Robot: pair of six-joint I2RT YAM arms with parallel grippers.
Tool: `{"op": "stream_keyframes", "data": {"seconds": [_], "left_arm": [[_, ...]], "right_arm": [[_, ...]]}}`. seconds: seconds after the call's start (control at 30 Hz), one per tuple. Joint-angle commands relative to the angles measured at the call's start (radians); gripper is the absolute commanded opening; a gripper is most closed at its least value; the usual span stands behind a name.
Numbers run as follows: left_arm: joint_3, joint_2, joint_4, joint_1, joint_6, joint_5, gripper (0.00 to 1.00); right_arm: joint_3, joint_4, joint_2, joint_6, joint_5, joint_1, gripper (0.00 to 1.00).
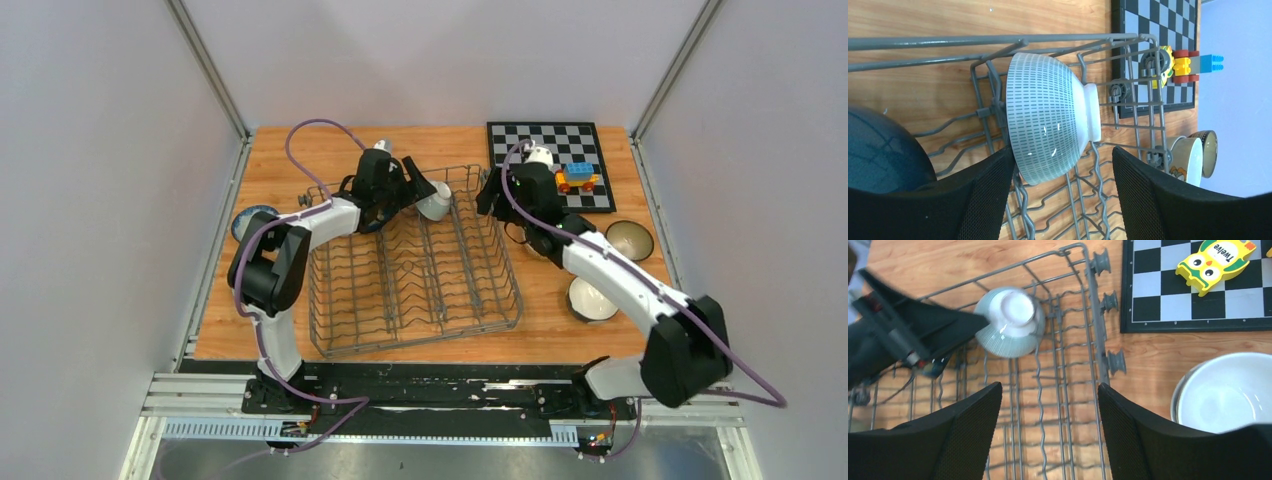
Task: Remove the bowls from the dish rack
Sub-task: Pick up the bowl from the dish rack.
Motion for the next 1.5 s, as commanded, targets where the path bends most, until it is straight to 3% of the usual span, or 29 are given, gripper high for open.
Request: {"op": "stream_keyframes", "data": {"seconds": [0.0, 0.1, 0.33, 0.7, 1.3, 1.47], "left_arm": [[-0.009, 0.031, 0.101, 0.003, -0.025, 0.042, 0.71], [-0.001, 0.042, 0.121, 0.004, -0.028, 0.059, 0.67], [0.013, 0.06, 0.151, 0.003, -0.036, 0.083, 0.58], [0.018, 0.069, 0.188, 0.001, -0.041, 0.125, 0.45], [0.029, 0.101, 0.274, -0.01, -0.079, 0.188, 0.3], [0.014, 0.087, 0.313, -0.011, -0.09, 0.196, 0.16]], "right_arm": [[0.085, 0.088, 0.155, 0.09, -0.057, -0.083, 0.69], [0.143, 0.151, 0.267, 0.129, -0.138, -0.127, 0.59], [0.344, 0.125, 0.504, 0.105, -0.307, -0.134, 0.53], [0.449, 0.137, 0.665, 0.118, -0.442, -0.131, 0.4], [0.46, 0.136, 0.7, 0.116, -0.479, -0.123, 0.33], [0.46, 0.136, 0.691, 0.117, -0.482, -0.125, 0.33]]}}
